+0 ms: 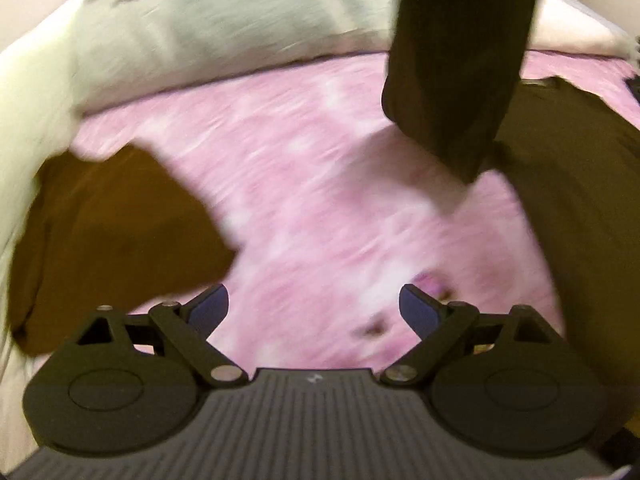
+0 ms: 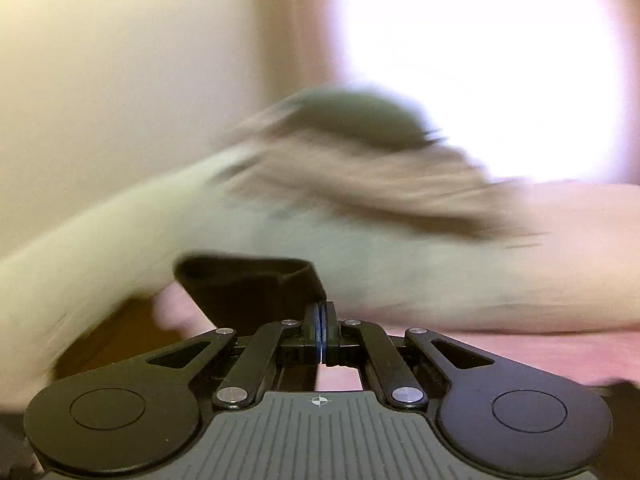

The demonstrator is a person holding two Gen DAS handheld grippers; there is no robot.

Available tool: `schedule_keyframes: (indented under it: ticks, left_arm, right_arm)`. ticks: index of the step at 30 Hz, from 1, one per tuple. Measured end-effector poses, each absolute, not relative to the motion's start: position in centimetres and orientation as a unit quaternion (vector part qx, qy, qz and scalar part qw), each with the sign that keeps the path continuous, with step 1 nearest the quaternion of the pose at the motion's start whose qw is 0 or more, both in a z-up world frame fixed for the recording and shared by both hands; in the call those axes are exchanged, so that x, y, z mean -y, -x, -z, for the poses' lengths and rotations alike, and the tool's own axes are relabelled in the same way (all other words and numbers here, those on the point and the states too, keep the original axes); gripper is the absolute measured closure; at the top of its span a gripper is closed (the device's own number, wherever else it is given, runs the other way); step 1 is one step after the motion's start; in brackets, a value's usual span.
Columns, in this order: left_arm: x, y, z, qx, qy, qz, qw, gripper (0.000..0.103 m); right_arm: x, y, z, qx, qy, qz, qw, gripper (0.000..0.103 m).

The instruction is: Fold clothes

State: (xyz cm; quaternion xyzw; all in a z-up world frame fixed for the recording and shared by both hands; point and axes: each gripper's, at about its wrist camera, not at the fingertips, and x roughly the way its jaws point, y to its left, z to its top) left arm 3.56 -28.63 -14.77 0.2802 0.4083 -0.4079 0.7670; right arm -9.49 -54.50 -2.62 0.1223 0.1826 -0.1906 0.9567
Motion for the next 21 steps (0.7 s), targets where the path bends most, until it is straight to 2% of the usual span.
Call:
schedule_keyframes:
  ticks: [4,6,8,10,11,16,21]
  left_arm:
    - [34.8,0.8,14.9,-0.407,-0.277,0.435,0.754,0.013]
    - [37.9,3.2,15.4,-0.417,-0.274,0.447,0.742,0.013]
    - [40.6,5.6,16.1,-0.420,-0.290,0.455,0.730,0.013]
    - [43.2,8.0,16.8,-0.414,-0.313,0.464,0.718,0.013]
    - [44.3,9.1,17.1,-0.410,-0.323,0.468,0.713,0.013]
    - [48.6,12.4,18.7,-0.387,-0.383,0.474,0.692,0.016]
    - [51.4,12.7,19.3,-0.348,-0.425,0.469,0.692,0.017]
  right_arm:
    - [64.8,20.3,5.6,-0.179,-0.172,0.337,0.908,0.103]
    - [69.6,24.4,10.6,-0.212,-0.228,0.381,0.871,0.103]
    - [73.9,27.0,16.4,-0.285,-0.296,0.410,0.814,0.102]
    - [75.8,29.1,19.6,-0.309,-0.326,0.429,0.784,0.059]
    - [76.3,30.1,20.5,-0.307,-0.336,0.429,0.781,0.030]
    - [77.5,32.8,20.8,-0.315,-0.364,0.383,0.788,0.028]
    - [79.4,31.3,21.1,-0.341,-0.348,0.330,0.809,0.028]
